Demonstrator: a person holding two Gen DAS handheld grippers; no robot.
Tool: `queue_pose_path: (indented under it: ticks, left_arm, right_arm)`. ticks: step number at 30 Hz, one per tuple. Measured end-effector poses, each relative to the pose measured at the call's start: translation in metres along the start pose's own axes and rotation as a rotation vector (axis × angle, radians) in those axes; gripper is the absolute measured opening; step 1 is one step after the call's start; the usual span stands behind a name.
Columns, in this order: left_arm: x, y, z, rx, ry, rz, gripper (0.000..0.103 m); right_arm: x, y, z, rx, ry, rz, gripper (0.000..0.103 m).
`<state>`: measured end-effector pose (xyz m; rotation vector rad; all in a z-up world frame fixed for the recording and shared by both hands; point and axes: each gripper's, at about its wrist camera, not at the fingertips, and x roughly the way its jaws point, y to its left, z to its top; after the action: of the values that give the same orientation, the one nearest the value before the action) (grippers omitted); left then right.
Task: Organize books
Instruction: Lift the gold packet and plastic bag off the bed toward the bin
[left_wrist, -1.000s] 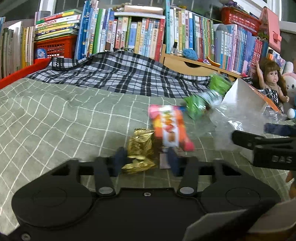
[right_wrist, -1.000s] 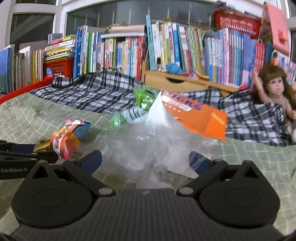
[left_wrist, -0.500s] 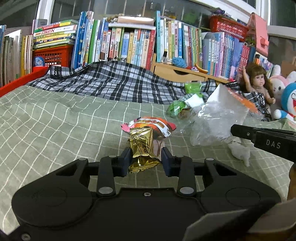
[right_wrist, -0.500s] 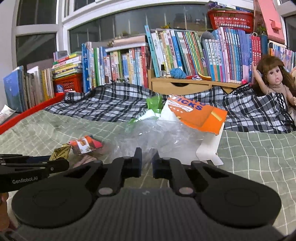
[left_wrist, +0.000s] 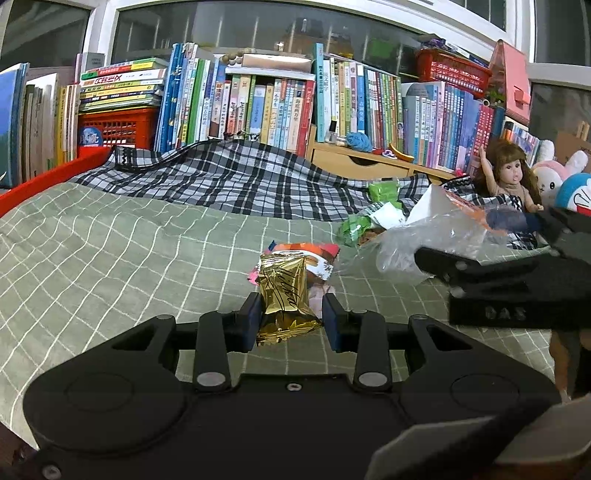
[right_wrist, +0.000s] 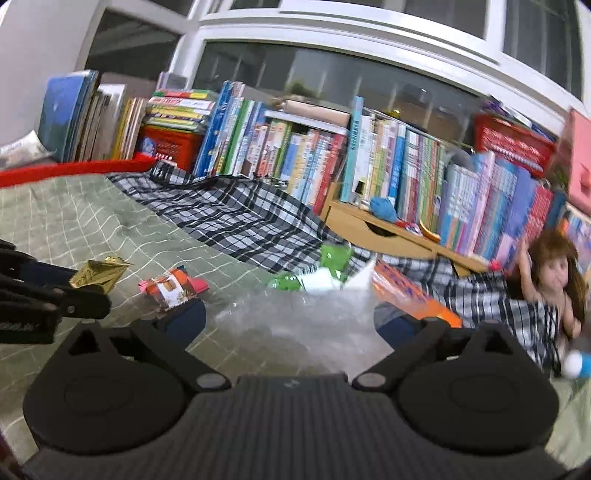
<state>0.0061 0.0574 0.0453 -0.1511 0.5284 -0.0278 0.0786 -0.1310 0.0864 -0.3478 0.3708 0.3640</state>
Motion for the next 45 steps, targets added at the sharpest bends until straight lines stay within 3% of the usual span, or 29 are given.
queue_pose_path:
  ticks: [6, 12, 16, 19, 24, 31, 35, 45]
  left_arm:
    - [-0.005, 0.012, -0.002, -0.016, -0.011, 0.0, 0.034]
    - [-0.004, 0.013, -0.004, -0.029, -0.015, -0.015, 0.034]
    - [-0.003, 0.011, -0.006, -0.031, -0.015, -0.013, 0.034]
    - [-0.002, 0.012, -0.005, -0.022, -0.017, -0.012, 0.034]
    - [0.0, 0.012, -0.007, -0.024, -0.009, -0.017, 0.034]
    - [0.003, 0.011, -0.009, -0.023, 0.001, -0.025, 0.034]
    - [0.005, 0.009, -0.009, -0.023, 0.004, -0.028, 0.034]
    - [0.0, -0.004, -0.005, -0.009, -0.006, -0.054, 0.034]
  right_arm:
    - [-0.022, -0.01, -0.004, 0.053, -0.039, -0.003, 0.103]
    - [-0.039, 0.001, -0.011, -0.055, -0.04, -0.014, 0.103]
    - [-0.044, 0.009, -0.002, -0.109, -0.086, -0.028, 0.103]
    - [-0.039, 0.025, -0.002, -0.262, -0.101, -0.02, 0.103]
    - [0.005, 0.038, -0.016, -0.381, 0.053, 0.064, 0.103]
    - [0.051, 0.022, -0.036, -0.229, 0.189, 0.045, 0.103]
    - [0.038, 0.018, -0.036, -0.17, 0.159, 0.045, 0.085]
    - [0.005, 0.006, -0.019, -0.058, 0.092, 0.078, 0.083]
